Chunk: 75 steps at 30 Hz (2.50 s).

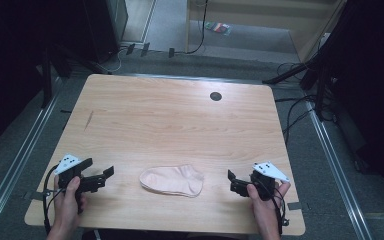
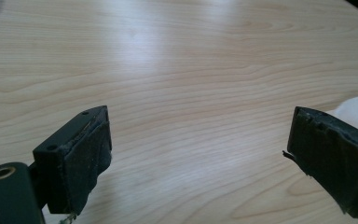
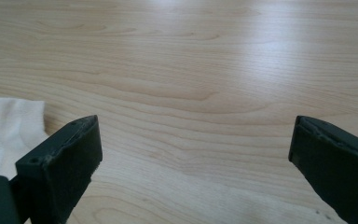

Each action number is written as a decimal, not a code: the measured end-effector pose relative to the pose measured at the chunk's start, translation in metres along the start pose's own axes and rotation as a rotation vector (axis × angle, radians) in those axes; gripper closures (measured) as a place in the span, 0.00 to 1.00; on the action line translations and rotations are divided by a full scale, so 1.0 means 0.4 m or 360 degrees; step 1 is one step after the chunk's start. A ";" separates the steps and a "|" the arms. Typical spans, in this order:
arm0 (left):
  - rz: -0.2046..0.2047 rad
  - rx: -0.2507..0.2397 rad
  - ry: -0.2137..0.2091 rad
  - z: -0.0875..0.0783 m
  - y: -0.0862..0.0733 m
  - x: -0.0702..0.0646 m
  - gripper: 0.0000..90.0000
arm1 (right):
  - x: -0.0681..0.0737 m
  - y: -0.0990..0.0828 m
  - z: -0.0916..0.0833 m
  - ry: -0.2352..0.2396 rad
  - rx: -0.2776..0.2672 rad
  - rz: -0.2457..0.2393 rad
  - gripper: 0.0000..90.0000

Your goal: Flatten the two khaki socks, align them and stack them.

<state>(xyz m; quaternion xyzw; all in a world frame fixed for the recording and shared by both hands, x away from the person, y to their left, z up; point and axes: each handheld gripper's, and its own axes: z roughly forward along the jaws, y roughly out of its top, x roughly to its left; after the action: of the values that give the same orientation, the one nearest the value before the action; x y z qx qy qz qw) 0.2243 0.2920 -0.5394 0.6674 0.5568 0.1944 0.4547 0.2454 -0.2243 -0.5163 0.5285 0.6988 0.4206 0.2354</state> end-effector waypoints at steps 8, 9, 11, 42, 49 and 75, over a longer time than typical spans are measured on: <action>-0.0029 -0.0019 0.0047 -0.015 -0.002 0.050 0.08 | -0.045 -0.006 -0.005 -0.0014 0.0003 0.0042 0.03; -0.0033 -0.0026 0.0059 -0.018 -0.003 0.057 0.08 | -0.052 -0.008 -0.005 -0.0006 0.0004 0.0043 0.03; -0.0038 -0.0024 0.0070 -0.022 -0.003 0.067 0.08 | -0.065 -0.012 -0.007 -0.0010 0.0004 0.0044 0.03; -0.0055 -0.0076 0.0266 -0.111 -0.027 0.220 0.08 | -0.268 -0.100 -0.099 -0.0225 0.0003 0.0177 0.03; -0.0061 -0.0061 0.0277 -0.107 -0.031 0.229 0.08 | -0.290 -0.120 -0.113 -0.0229 0.0027 0.0226 0.03; -0.0006 -0.0013 0.0290 -0.091 -0.033 0.214 0.08 | -0.291 -0.122 -0.099 -0.0233 0.0074 0.0253 0.04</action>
<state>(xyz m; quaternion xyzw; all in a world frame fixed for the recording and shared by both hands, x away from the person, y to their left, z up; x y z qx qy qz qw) 0.2153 0.3844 -0.5528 0.6440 0.5963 0.2558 0.4053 0.2268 -0.3509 -0.5493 0.6169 0.6452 0.3818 0.2395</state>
